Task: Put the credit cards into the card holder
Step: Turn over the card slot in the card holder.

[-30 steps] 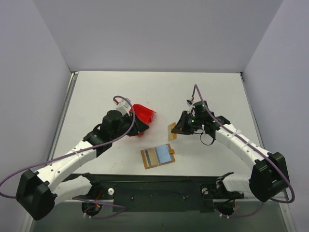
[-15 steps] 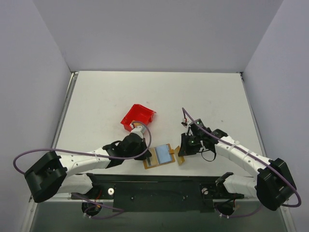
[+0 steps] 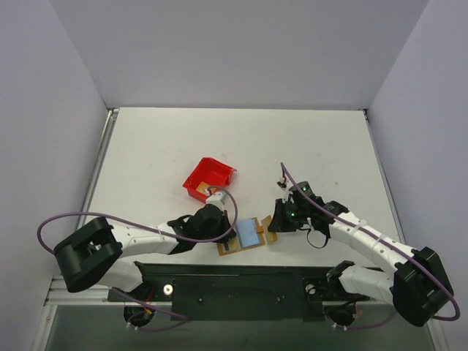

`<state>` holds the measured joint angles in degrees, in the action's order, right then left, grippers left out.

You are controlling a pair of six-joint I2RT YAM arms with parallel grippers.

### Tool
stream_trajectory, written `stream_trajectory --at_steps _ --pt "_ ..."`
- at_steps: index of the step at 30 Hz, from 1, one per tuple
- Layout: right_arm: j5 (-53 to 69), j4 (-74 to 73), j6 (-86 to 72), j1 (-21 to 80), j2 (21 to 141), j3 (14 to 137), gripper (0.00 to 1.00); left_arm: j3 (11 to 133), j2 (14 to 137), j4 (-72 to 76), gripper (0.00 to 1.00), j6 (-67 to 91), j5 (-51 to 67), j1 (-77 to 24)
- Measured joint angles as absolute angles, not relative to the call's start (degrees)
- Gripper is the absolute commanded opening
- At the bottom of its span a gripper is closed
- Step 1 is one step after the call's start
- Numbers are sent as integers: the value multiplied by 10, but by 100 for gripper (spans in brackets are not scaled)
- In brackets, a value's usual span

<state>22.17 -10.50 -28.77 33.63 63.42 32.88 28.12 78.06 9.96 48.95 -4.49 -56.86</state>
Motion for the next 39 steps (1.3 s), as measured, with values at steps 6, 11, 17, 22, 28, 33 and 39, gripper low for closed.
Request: stream_trajectory --at_steps 6,11,17,22,28,33,39 --pt "236 -68 -297 330 640 315 0 280 814 137 0 489 -45 -569" --pt "249 -42 -302 326 656 314 0 280 833 152 0 490 -42 -569" --pt "259 -22 -307 326 677 313 0 280 838 159 0 490 -40 -569" --pt "265 -1 -314 326 686 307 0 280 842 164 0 491 -38 -569" --pt "277 20 -319 326 707 306 0 280 842 165 0 491 -38 -569" --pt "283 29 -322 327 721 306 0 280 842 164 0 490 -38 -569" --pt "290 36 -326 327 738 305 0 281 842 164 0 490 -38 -569"
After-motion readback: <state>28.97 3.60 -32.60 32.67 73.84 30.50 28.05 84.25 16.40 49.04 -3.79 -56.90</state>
